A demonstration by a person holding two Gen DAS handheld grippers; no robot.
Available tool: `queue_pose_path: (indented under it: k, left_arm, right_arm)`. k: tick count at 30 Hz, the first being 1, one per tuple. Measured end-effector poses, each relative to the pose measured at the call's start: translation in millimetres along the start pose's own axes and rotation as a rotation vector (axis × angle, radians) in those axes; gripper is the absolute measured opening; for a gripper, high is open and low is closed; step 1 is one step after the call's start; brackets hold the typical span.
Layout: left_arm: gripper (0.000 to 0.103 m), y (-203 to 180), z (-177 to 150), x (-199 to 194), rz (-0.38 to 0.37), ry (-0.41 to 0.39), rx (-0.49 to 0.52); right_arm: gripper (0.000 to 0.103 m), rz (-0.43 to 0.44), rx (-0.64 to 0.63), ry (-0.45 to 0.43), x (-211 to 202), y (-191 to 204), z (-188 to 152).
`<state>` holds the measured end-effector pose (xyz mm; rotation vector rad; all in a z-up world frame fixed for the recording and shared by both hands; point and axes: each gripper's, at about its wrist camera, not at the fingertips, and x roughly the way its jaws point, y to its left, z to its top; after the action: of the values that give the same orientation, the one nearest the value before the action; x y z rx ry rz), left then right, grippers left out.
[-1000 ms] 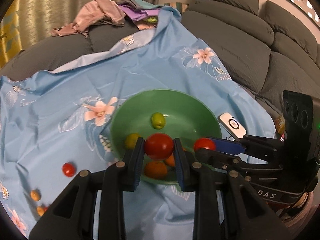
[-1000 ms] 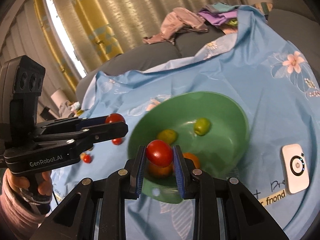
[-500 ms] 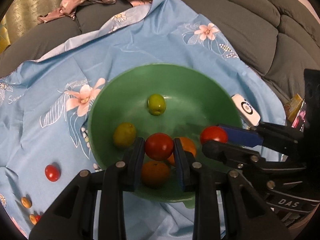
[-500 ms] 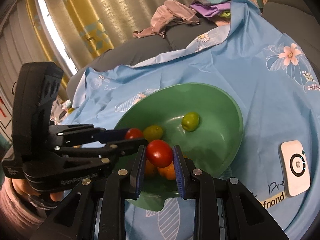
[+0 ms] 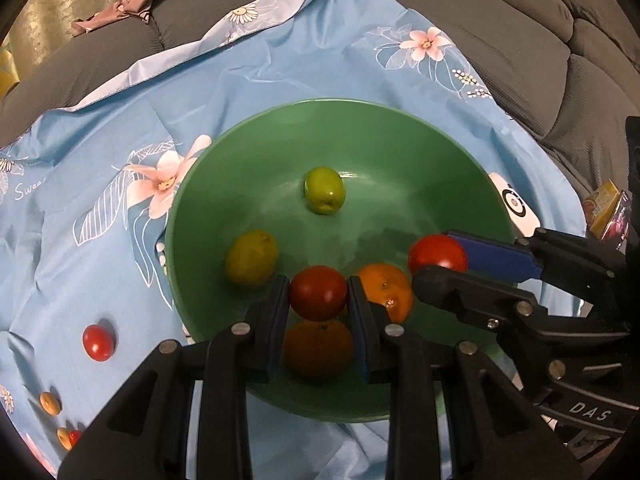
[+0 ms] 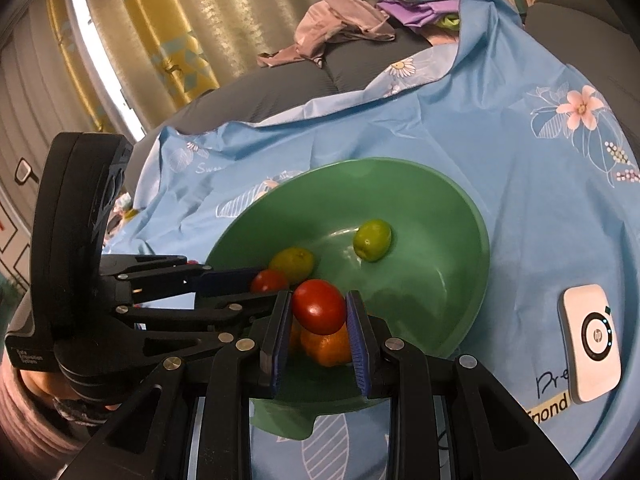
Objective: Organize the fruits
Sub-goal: 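Carry both cherry tomatoes over the green bowl, then open both tools to drop the cherry tomatoes into the green bowl, then move both tools back toward the remaining red cherry tomatoes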
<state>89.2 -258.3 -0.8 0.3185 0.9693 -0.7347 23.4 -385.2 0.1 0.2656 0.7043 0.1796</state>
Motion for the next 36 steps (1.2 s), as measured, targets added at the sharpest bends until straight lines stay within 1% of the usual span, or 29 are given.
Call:
queue_pose_path:
  k: [1, 3, 4, 5, 7, 9, 12, 14, 16, 18, 23, 30, 34, 36]
  left_arm:
    - [0.031, 0.5, 0.2, -1.1, 0.004, -0.003, -0.002]
    - [0.042, 1.5, 0.4, -4.4, 0.005, -0.013, -0.009]
    - [0.053, 2.0, 0.4, -6.5, 0.008, -0.02, -0.013]
    - [0.058, 2.7, 0.2, -7.8, 0.018, -0.024, -0.016]
    - [0.062, 5.6, -0.1, -11.5, 0.027, -0.031, -0.027]
    - [0.066, 7.2, -1.5, -16.7, 0.03, -0.044, -0.038]
    - [0.069, 8.2, -5.6, -28.2, 0.029, -0.07, -0.046]
    - [0.075, 9.0, -9.5, -35.9, 0.042, -0.082, -0.049]
    - [0.077, 11.1, -14.6, -42.8, 0.058, -0.094, -0.055]
    - [0.08, 16.1, -21.8, -50.4, 0.057, -0.1, -0.077]
    - [0.083, 33.6, -50.6, -70.3, 0.06, -0.106, -0.159]
    - [0.083, 64.3, -103.7, -101.7, 0.026, -0.106, -0.327]
    - [0.085, 72.7, -125.9, -115.4, 0.001, -0.117, -0.404]
    - [0.085, 74.4, -134.0, -120.5, -0.002, -0.124, -0.424]
  right_arm:
    - [0.029, -0.002, 0.001, 0.001, -0.1, 0.1, 0.0]
    - [0.029, -0.011, 0.004, 0.004, 0.9, 0.5, 0.4]
    - [0.029, -0.017, 0.005, 0.004, 1.3, 0.3, 1.0]
    - [0.029, -0.02, 0.006, 0.005, 1.3, -0.1, 1.8]
    - [0.034, -0.033, 0.012, 0.006, 0.2, -0.7, 2.0]
    - [0.041, -0.054, 0.012, 0.003, -2.0, 0.0, 2.2]
    - [0.042, -0.052, 0.017, -0.003, -6.5, 1.1, 0.9]
    - [0.042, -0.05, 0.02, -0.008, -10.2, 2.8, -0.6]
    - [0.042, -0.046, 0.022, -0.011, -12.5, 5.7, -1.8]
    - [0.042, -0.038, 0.023, -0.011, -15.0, 7.7, -3.0]
    - [0.042, -0.006, 0.018, -0.005, -18.7, 17.9, -6.9]
    - [0.042, 0.026, -0.016, 0.014, -19.8, 42.3, -13.5]
    - [0.042, 0.045, -0.048, 0.026, -20.7, 60.9, -17.9]
    - [0.042, 0.055, -0.068, 0.032, -21.0, 70.9, -20.3]
